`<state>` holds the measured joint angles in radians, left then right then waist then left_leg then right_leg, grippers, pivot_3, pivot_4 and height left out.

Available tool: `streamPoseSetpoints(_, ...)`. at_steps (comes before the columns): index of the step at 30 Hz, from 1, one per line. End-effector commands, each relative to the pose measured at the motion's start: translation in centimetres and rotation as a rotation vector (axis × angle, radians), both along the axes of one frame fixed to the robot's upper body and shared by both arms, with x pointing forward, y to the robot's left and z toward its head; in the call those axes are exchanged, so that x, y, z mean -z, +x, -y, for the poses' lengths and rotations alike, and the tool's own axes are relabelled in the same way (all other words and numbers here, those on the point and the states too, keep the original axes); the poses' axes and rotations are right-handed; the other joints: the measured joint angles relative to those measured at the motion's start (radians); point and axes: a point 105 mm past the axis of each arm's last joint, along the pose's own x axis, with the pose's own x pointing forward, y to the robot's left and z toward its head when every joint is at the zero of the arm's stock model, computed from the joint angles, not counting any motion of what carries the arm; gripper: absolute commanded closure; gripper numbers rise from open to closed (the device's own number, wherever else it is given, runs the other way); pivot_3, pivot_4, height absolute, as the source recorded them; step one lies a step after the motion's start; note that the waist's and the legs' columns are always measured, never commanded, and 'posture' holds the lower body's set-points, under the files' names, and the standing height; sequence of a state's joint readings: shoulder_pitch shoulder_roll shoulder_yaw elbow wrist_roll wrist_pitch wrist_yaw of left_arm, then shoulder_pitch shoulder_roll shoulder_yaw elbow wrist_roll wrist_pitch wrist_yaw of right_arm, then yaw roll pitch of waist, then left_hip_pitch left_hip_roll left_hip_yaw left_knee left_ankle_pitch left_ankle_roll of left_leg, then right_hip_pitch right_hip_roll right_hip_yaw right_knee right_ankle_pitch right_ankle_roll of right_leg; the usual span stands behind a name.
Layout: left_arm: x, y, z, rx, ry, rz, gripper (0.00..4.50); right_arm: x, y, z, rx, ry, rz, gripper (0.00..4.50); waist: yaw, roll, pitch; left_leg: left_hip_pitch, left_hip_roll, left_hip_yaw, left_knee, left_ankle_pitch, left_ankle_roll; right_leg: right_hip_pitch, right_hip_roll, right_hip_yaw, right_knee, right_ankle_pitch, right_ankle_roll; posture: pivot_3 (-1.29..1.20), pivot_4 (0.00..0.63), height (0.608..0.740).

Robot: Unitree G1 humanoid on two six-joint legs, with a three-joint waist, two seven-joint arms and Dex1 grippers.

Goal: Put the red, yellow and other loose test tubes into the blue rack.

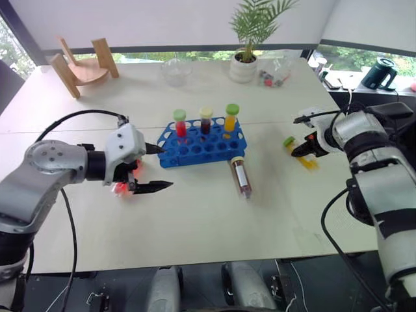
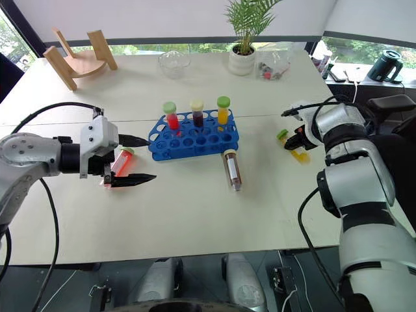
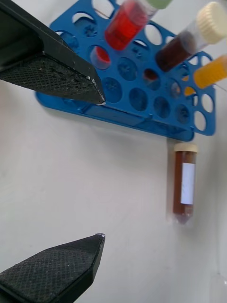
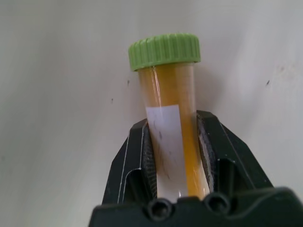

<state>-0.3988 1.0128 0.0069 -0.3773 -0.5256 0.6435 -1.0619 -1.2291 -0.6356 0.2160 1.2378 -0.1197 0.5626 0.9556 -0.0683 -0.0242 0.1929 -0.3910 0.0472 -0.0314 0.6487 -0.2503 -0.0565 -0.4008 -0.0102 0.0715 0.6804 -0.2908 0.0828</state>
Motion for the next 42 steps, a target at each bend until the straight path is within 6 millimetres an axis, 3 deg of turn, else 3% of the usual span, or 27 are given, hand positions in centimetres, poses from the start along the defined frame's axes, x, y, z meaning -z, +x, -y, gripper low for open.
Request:
streamPoseSetpoints(1,-1.0,-0.4,-1.0,-0.015,0.005,-0.012,0.0,-9.9,2.7,-6.0,-0.178,0.307,0.577,3.69,-0.018,0.001,0.001,0.0,0.0,0.002,0.0,0.0,0.0,-0.001,0.0,0.001,0.0,0.0,0.0,0.0,0.15,0.74)
streamPoseSetpoints(2,-1.0,-0.5,-1.1,-0.019,0.007,-0.029,0.0,-11.2,1.5,-7.8,-0.228,0.417,0.694,3.69,-0.028,0.001,0.001,0.0,0.0,0.002,-0.002,0.0,0.0,-0.003,0.001,0.003,0.001,0.0,0.001,0.0,0.15,0.74)
streamPoseSetpoints(5,-1.3,-0.5,-1.9,-0.035,0.011,-0.057,0.0,-12.7,-2.5,-11.8,-0.294,0.642,0.846,3.69,-0.029,0.002,0.001,-0.001,0.003,-0.002,-0.006,0.0,0.001,-0.006,0.006,0.003,0.004,-0.001,-0.002,0.0,0.15,0.74)
streamPoseSetpoints(8,-1.6,-0.6,-1.8,-0.054,0.031,-0.071,0.0,-10.6,-5.4,-15.4,-0.266,0.753,0.94,3.69,-0.019,0.002,0.001,-0.003,0.006,-0.005,-0.012,-0.001,0.002,-0.01,0.008,0.0,0.004,-0.006,-0.006,0.0,0.15,0.74)
streamPoseSetpoints(13,-2.5,-0.8,-1.7,-0.073,0.016,-0.069,0.0,-8.3,-6.4,-18.6,-0.195,0.762,0.996,3.69,0.001,0.003,0.002,-0.014,0.004,0.0,-0.015,0.004,-0.008,-0.024,0.005,0.002,0.005,-0.004,-0.005,0.0,0.15,0.74)
streamPoseSetpoints(18,-2.6,-1.6,-1.4,-0.088,0.007,-0.086,0.0,-6.8,-6.0,-18.6,-0.168,0.684,1.048,3.69,0.001,0.002,0.001,-0.016,0.001,0.0,-0.011,0.006,-0.009,-0.024,0.001,0.002,0.005,-0.002,-0.002,0.0,0.15,0.74)
streamPoseSetpoints(23,-2.7,-2.0,-1.1,-0.098,0.004,-0.093,0.0,-5.6,-5.1,-17.4,-0.123,0.605,1.086,3.69,-0.001,0.002,0.001,-0.016,0.001,-0.001,-0.011,0.005,-0.009,-0.024,0.001,0.002,0.005,-0.002,-0.002,0.0,0.15,0.74)
streamPoseSetpoints(34,-3.2,-2.2,-1.0,-0.102,0.005,-0.097,0.0,-2.3,-3.8,-17.2,-0.068,0.565,1.038,3.69,-0.001,0.001,0.0,-0.016,0.001,-0.001,-0.011,0.006,-0.009,-0.024,0.001,0.002,0.005,-0.002,-0.002,0.0,0.15,0.74)
streamPoseSetpoints(42,-2.9,-2.0,-0.8,-0.096,-0.006,-0.103,0.0,-1.7,-4.3,-17.3,-0.096,0.533,1.05,3.69,-0.001,0.001,0.0,-0.015,0.001,-0.001,-0.011,0.006,-0.009,-0.023,0.001,0.002,0.006,-0.002,-0.002,0.0,0.15,0.74)
